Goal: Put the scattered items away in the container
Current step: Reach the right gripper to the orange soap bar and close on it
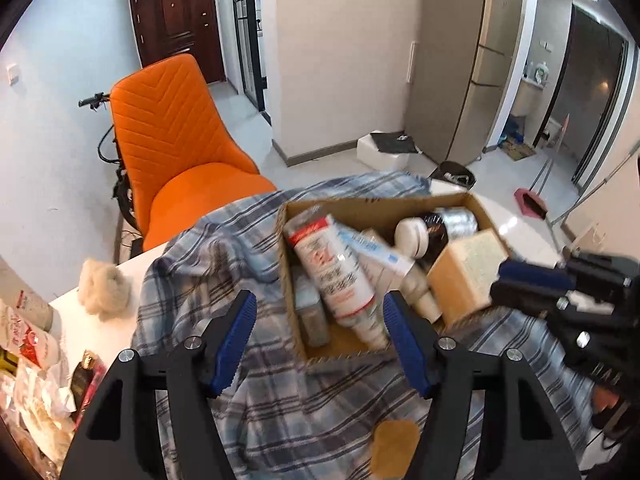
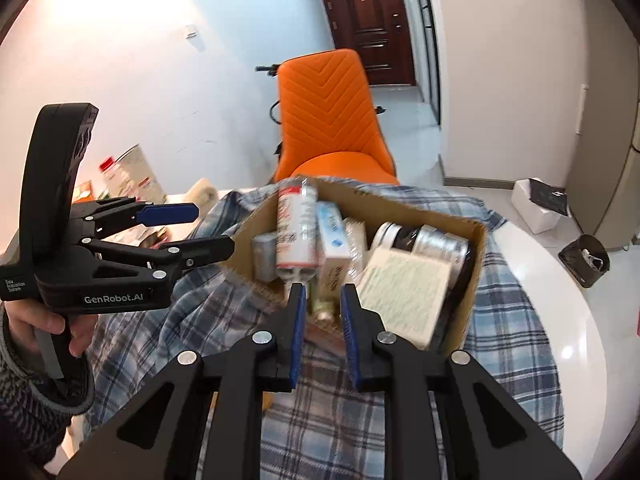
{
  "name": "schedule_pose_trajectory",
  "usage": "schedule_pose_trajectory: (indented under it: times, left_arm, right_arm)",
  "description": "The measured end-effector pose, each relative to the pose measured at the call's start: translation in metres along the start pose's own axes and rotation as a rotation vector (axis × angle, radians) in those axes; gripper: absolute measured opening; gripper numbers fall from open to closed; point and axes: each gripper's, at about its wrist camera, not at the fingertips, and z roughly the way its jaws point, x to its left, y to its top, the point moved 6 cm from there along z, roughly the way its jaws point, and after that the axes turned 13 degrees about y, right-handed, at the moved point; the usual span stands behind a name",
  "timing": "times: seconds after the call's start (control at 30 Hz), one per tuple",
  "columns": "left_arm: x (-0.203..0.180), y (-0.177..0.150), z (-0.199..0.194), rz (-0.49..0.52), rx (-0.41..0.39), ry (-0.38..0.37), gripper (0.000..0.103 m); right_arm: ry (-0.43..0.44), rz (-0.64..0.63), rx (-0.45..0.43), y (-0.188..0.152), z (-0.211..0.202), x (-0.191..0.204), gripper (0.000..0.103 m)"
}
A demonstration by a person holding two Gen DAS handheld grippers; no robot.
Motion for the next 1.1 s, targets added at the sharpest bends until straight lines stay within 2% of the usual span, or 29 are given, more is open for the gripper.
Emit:
schedule_pose_trajectory:
  times: [0.07,0.13,0.2,0.27,0.3,0.4,0.53,0.77,0.93,1.1]
  left_arm:
    - [0.002,-0.012,-0.007,0.002,-0.004,-0.001,0.069]
    - [0.003,-0.024,-0.014,0.009,0.002,-0.023,0.074]
    - [0.003,-0.038,-0.024,0.028,-0.004,-0.033,0.084]
    - [0.003,-0.046,-0.031,0.051,-0.017,-0.017,0.084]
    - [0.002,-0.051,-0.033,0.068,-0.019,-0.008,0.084]
    - [-0.002,-0.067,-0.034,0.11,-0.003,-0.014,0.084]
    - [0.0,-0.091,-0.031,0.119,0.044,-0.024,0.085]
    - [0.006,-0.136,-0.029,0.165,0.101,-0.017,0.085]
    - [0.025,-0.153,-0.023,0.128,0.14,0.022,0.084]
    - [0.039,-0.163,-0.02,0.089,0.162,0.008,0.084]
  right_arm:
    - [0.021,-0.02,0.019,-0.01,0.0,0.006,0.017]
    - [0.023,-0.054,0.037,-0.02,0.0,0.011,0.017]
    - [0.023,-0.089,0.047,-0.029,-0.003,0.017,0.017]
    - [0.043,-0.106,0.059,-0.035,-0.004,0.024,0.019]
    - [0.053,-0.11,0.069,-0.039,-0.003,0.026,0.025]
    - [0.085,-0.09,0.148,-0.056,0.008,0.032,0.074]
    - [0.093,-0.083,0.208,-0.079,0.026,0.038,0.075]
    - [0.082,-0.199,0.237,-0.096,0.046,0.053,0.075]
    - [0.091,-0.245,0.24,-0.1,0.062,0.061,0.075]
    - [0.071,-0.291,0.264,-0.107,0.08,0.068,0.075]
